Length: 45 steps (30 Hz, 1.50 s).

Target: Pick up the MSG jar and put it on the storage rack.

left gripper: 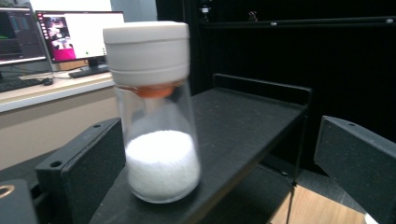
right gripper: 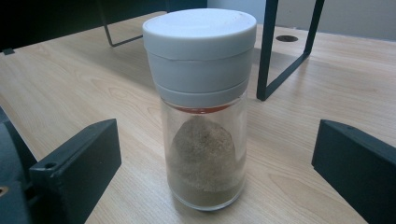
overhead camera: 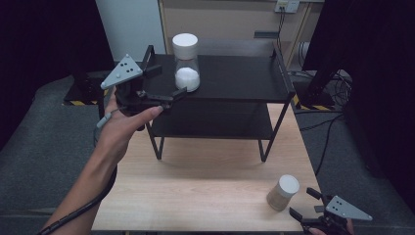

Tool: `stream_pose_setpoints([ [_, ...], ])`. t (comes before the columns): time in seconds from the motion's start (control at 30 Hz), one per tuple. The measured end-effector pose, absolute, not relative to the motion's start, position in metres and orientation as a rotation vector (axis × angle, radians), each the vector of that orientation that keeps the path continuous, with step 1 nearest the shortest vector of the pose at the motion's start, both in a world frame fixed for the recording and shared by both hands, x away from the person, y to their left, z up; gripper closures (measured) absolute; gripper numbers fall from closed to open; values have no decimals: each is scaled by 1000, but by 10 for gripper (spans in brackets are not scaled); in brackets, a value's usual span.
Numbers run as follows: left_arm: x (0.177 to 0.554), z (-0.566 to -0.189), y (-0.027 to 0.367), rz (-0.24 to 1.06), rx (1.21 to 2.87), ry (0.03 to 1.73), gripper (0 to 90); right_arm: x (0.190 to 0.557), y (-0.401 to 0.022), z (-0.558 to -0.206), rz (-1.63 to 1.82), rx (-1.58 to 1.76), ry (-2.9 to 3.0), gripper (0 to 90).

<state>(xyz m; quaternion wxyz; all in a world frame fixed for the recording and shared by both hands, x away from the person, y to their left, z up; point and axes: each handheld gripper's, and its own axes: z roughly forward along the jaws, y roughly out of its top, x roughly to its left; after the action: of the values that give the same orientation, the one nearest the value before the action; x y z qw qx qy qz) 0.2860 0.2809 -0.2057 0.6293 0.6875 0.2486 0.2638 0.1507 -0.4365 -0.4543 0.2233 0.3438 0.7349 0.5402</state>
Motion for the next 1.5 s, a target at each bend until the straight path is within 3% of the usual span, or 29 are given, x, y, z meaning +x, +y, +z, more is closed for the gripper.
stream_pose_setpoints([
  [0.63, 264, -251, 280, 564, 1598, 544, 21, 150, -436, -453, 1491, 938, 2028, 20],
  [1.5, 251, -342, 279, 543, 1647, 617, 25, 150, -434, -452, 1482, 931, 2036, 21],
])
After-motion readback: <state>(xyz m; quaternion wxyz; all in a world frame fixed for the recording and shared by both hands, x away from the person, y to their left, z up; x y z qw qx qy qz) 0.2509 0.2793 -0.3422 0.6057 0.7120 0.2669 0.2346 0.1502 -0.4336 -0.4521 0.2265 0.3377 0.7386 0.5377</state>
